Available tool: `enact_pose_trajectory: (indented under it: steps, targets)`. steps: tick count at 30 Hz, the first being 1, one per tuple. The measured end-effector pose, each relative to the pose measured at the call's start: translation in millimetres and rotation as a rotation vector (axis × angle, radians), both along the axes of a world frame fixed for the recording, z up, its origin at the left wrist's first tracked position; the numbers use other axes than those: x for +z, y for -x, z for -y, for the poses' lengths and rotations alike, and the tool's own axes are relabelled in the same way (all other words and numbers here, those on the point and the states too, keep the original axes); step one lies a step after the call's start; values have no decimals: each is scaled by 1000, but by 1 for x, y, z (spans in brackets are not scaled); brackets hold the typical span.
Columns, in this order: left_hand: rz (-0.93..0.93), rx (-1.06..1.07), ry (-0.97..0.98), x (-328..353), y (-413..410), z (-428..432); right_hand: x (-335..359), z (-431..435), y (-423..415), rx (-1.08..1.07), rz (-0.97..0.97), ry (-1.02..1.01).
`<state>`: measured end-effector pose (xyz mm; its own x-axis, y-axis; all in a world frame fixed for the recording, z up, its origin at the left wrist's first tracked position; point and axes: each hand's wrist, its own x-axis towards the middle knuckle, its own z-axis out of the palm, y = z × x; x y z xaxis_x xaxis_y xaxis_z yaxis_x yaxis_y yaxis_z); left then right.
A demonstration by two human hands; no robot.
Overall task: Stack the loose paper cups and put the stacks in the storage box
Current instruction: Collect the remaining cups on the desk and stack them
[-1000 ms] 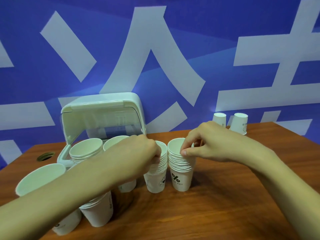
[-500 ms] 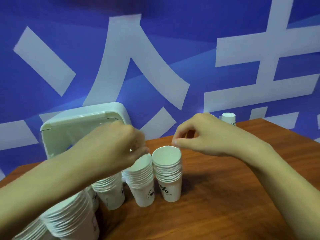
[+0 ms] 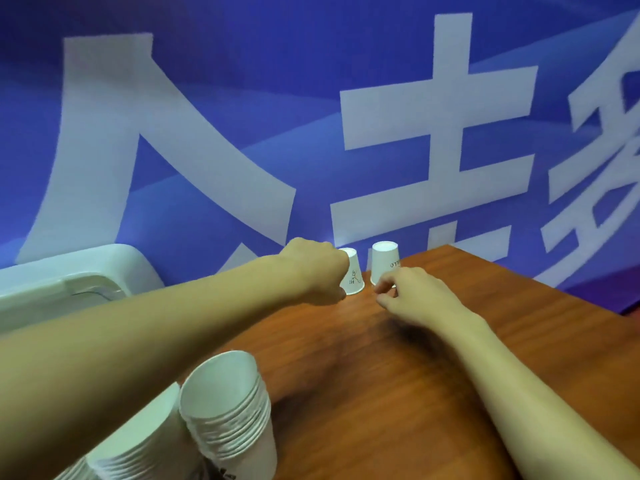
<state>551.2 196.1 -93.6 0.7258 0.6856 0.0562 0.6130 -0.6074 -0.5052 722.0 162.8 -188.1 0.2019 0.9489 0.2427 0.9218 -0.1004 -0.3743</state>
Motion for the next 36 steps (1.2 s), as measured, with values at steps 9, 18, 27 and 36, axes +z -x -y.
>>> enact_pose_trajectory:
  steps: [9, 18, 27, 36]
  targets:
    - [84, 131, 162, -28, -45, -60, 13, -32, -37, -47, 215, -7]
    - [175, 142, 111, -58, -53, -102, -5, -72, -39, -49, 207, -44]
    - [224, 163, 219, -55, -58, -111, -8, -80, -36, -43, 197, -66]
    - [387, 78, 139, -45, -46, -95, 22, -66, -38, -163, 149, -172]
